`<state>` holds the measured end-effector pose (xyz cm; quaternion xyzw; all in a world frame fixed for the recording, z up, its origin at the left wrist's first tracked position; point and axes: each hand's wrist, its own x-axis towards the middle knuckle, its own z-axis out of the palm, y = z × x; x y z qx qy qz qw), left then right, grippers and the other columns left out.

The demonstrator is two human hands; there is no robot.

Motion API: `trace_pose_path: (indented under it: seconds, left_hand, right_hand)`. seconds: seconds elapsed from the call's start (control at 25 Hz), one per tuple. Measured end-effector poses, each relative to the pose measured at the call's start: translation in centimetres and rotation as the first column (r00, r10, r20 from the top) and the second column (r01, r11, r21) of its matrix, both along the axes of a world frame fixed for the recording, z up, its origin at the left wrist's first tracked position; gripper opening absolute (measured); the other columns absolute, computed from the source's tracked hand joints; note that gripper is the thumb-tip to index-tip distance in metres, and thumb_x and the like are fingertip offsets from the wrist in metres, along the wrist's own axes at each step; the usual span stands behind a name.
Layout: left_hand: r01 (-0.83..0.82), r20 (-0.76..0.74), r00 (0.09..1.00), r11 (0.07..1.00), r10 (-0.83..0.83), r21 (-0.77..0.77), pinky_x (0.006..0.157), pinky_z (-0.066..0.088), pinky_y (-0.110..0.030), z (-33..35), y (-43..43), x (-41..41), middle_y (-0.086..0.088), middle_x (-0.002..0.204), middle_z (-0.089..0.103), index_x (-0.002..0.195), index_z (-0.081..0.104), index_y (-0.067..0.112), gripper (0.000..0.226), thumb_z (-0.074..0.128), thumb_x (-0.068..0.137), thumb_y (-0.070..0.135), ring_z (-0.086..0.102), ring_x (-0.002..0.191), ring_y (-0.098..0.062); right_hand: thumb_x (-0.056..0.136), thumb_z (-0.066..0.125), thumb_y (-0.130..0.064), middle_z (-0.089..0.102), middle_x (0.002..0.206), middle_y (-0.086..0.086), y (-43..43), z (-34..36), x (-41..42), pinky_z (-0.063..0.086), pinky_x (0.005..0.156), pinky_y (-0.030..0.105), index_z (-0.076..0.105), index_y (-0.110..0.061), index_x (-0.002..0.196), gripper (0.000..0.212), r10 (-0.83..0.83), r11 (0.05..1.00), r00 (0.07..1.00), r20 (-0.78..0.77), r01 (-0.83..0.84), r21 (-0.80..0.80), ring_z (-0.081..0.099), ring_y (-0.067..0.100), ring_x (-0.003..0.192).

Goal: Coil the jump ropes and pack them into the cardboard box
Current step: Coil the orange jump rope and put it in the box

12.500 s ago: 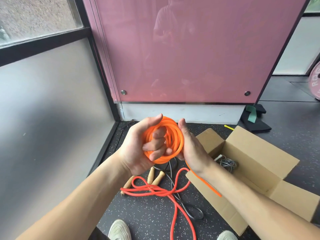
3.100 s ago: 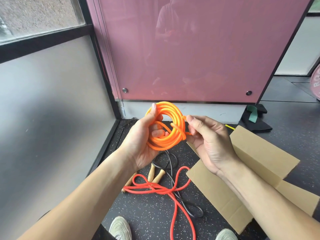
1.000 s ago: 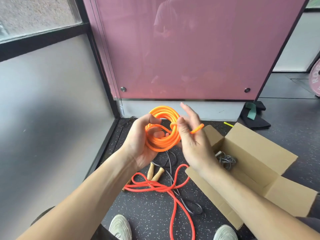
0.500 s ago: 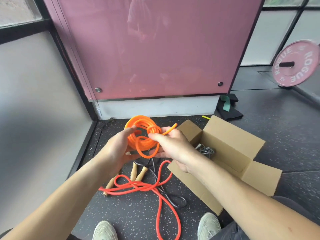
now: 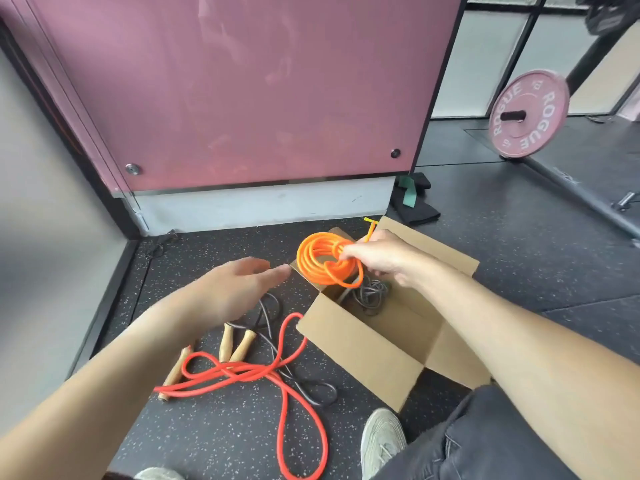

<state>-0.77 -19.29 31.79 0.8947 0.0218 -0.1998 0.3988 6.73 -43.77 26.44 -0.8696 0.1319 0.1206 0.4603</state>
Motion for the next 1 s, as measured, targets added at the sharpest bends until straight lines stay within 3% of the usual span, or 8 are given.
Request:
trace_pose_path:
  seconds: [0.12,0.28,0.36,0.48,0.64,0.8,0.92,1.0]
  left_hand:
    - [0.293,-0.067,0.956,0.924,-0.285,0.245,0.102,0.046,-0.037,-0.2,-1.1,1.3,0.01,0.115,0.068,0.125,0.059,0.038,0.048,0.049,0.091,0.07,0.063,0.106,-0.011]
    - [0.51,-0.265,0.86,0.749,-0.436,0.424,0.084,0.046,-0.028,-3.2,-2.2,2.6,0.018,0.11,0.062,0.13,0.054,0.043,0.048,0.042,0.093,0.07,0.058,0.09,-0.005]
    - [0.53,-0.299,0.846,0.749,-0.441,0.397,0.094,0.047,-0.03,-5.2,-3.1,3.5,0.019,0.115,0.061,0.129,0.053,0.045,0.045,0.04,0.094,0.069,0.06,0.102,-0.007]
    - [0.506,-0.279,0.856,0.816,-0.435,0.279,0.079,0.05,-0.024,-8.0,-5.3,5.5,0.016,0.105,0.065,0.116,0.061,0.043,0.032,0.044,0.096,0.061,0.061,0.082,-0.003]
    - [0.479,-0.15,0.878,0.84,-0.455,0.256,0.084,0.048,-0.024,-13.6,-8.6,11.3,0.015,0.094,0.069,0.117,0.062,0.036,0.025,0.049,0.098,0.047,0.063,0.09,-0.007]
    - [0.468,-0.1,0.883,0.848,-0.458,0.249,0.089,0.05,-0.026,-21.8,-13.4,17.6,0.001,0.115,0.071,0.122,0.066,0.025,0.029,0.052,0.098,0.036,0.065,0.107,-0.02]
    - [0.564,-0.066,0.802,0.715,-0.594,0.413,0.092,0.045,-0.027,-27.1,-16.6,21.1,0.0,0.127,0.066,0.127,0.064,0.025,0.034,0.048,0.099,0.033,0.06,0.117,-0.022]
    - [0.675,-0.173,0.683,0.523,-0.709,0.521,0.089,0.045,-0.03,-29.9,-18.8,23.1,-0.004,0.125,0.066,0.125,0.065,0.021,0.033,0.044,0.101,0.031,0.06,0.116,-0.025]
  right_hand:
    - [0.069,0.074,-0.032,0.058,0.066,0.0,-5.2,-4.2,3.2,0.034,0.051,0.024,0.068,-0.016,0.078,0.02,-0.08,0.986,0.994,-0.069,0.068,-0.155,0.048,0.017,0.058]
    - [0.07,0.073,-0.031,0.074,0.087,0.003,-8.8,-13.5,6.0,0.045,0.065,0.027,0.074,-0.015,0.084,0.021,-0.185,0.956,0.978,-0.095,0.156,-0.25,0.067,0.022,0.085]
    - [0.071,0.072,-0.03,0.074,0.077,0.002,-8.9,-18.4,7.2,0.051,0.067,0.028,0.074,-0.015,0.076,0.016,-0.232,0.955,0.967,-0.106,0.206,-0.213,0.067,0.023,0.076]
    - [0.069,0.073,-0.026,0.067,0.062,0.001,-8.0,-24.8,8.3,0.049,0.059,0.03,0.07,-0.013,0.067,0.013,-0.246,0.965,0.953,-0.177,0.224,-0.134,0.061,0.022,0.06]
    - [0.071,0.072,-0.025,0.064,0.061,0.002,-7.8,-30.1,9.8,0.042,0.056,0.029,0.072,-0.012,0.072,0.014,-0.282,0.96,0.935,-0.216,0.272,-0.073,0.057,0.02,0.058]
    - [0.075,0.072,-0.023,0.061,0.065,0.0,-8.5,-33.5,11.0,0.038,0.06,0.029,0.07,-0.01,0.075,0.013,-0.291,0.954,0.929,-0.229,0.3,0.003,0.053,0.018,0.065]
    - [0.08,0.072,-0.022,0.062,0.067,0.0,-8.8,-34.8,11.7,0.04,0.058,0.026,0.072,-0.012,0.078,0.011,-0.254,0.956,0.933,-0.255,0.282,0.081,0.052,0.016,0.064]
    - [0.082,0.075,-0.02,0.064,0.067,0.003,-9.3,-35.7,12.4,0.041,0.052,0.024,0.073,-0.016,0.076,0.007,-0.191,0.962,0.937,-0.293,0.238,0.134,0.052,0.015,0.059]
